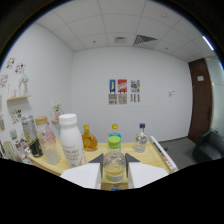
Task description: Make me a cup of Vodka Sunrise.
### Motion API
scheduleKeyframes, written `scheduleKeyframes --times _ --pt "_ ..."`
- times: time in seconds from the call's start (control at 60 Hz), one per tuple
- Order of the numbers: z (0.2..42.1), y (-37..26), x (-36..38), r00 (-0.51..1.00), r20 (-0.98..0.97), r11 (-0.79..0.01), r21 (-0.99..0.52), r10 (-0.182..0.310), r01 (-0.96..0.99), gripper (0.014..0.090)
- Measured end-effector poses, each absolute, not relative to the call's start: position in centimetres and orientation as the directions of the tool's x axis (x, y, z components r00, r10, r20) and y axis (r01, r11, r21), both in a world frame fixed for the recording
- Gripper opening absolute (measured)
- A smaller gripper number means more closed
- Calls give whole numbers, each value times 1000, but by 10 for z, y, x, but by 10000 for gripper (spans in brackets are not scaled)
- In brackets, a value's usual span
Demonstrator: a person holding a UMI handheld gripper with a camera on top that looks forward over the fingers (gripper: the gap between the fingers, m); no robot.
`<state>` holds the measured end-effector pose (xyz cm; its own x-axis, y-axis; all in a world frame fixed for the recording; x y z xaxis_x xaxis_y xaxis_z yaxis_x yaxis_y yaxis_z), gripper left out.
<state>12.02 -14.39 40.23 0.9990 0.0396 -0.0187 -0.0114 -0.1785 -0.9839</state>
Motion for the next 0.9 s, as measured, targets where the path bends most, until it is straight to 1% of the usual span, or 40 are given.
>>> scheduleKeyframes --times 0.05,0.133,0.233,0.317,0.367,0.417,0.467,0.5,0.55,0.617,0.683,0.75,0.833,0.9 --pt "408 -155 119 998 -47 -169 -985 48 -39 352" --pt "407 -177 120 997 -58 -161 -986 46 -50 352" --pt "385 -200 119 997 -59 -166 -985 47 -50 351" --pt "342 -213 117 997 -61 -211 -976 43 -51 350" --pt "309 -218 114 997 -61 -257 -965 45 -48 350" --pt "276 -221 114 997 -70 -305 -951 33 -56 350" --pt "244 -223 111 997 -73 -343 -938 30 -58 351" --pt "228 -224 111 998 -61 -363 -931 24 -48 350" --pt "207 -224 109 999 -35 -391 -920 31 -20 351" --pt "185 -223 109 999 23 -417 -908 39 38 351" --pt "176 -221 112 990 132 -417 -898 58 144 350" --pt "175 -218 112 961 261 -401 -873 95 277 351" --pt "175 -213 117 884 446 -383 -799 137 463 351" --pt "180 -208 119 789 592 -349 -714 161 607 349"
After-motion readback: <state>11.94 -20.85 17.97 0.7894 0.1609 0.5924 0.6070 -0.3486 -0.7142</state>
